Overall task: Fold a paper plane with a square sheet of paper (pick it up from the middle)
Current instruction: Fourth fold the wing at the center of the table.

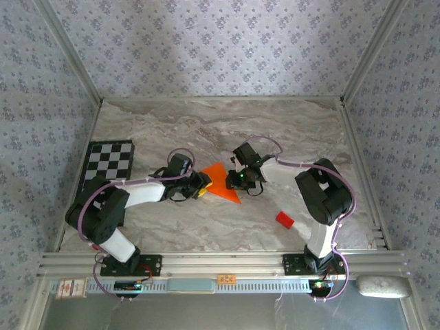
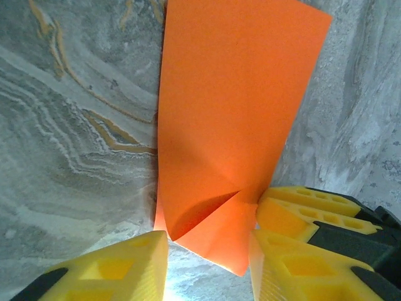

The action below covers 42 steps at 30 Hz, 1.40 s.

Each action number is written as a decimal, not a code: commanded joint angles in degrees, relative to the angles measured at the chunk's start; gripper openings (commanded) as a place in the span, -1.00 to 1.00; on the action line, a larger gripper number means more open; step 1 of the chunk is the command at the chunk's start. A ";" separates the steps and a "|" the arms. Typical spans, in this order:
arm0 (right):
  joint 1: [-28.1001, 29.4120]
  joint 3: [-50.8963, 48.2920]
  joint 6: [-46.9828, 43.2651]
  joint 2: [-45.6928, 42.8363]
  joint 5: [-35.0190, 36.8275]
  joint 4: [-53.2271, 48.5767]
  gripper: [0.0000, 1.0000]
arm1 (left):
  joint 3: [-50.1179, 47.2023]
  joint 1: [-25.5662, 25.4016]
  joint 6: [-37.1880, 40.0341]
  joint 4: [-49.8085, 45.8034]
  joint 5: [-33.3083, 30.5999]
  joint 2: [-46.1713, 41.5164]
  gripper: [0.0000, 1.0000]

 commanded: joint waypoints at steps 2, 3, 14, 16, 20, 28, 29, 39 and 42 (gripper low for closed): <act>-0.70 -1.28 0.44 1.95 0.18 -1.27 -0.52 | 0.17 -0.58 -0.36 0.61 1.00 1.08 -0.28; -0.79 -1.28 0.44 1.95 0.09 -1.11 -0.52 | 0.23 -0.54 -0.36 0.68 1.00 1.19 -0.28; -0.90 -1.11 0.35 2.22 -0.43 -0.96 -0.53 | 2.23 -0.82 0.06 2.63 2.32 3.25 -0.38; -0.88 -1.10 0.35 2.23 -0.44 -1.02 -0.53 | 2.19 -0.77 -0.01 3.65 2.41 2.95 -0.42; -0.88 -1.11 0.26 2.23 -0.43 -1.08 -0.53 | 1.97 -0.78 -0.01 4.56 2.71 2.74 -0.50; -1.01 -1.27 -0.18 2.29 -0.92 -0.43 -0.53 | 1.70 -0.83 -0.87 9.59 5.60 4.92 -0.57; -1.05 -1.32 -0.34 2.14 -1.06 -0.20 -0.53 | 1.71 -0.83 -0.89 9.64 5.75 5.22 -0.58; -1.23 -1.28 -3.18 -0.10 -2.34 1.73 -0.46 | 1.79 -0.76 -0.82 8.75 5.26 5.75 -0.68; -1.40 -1.10 -4.10 -1.52 -2.37 2.44 -0.40 | 1.61 -0.82 -0.66 7.92 4.54 5.23 -0.73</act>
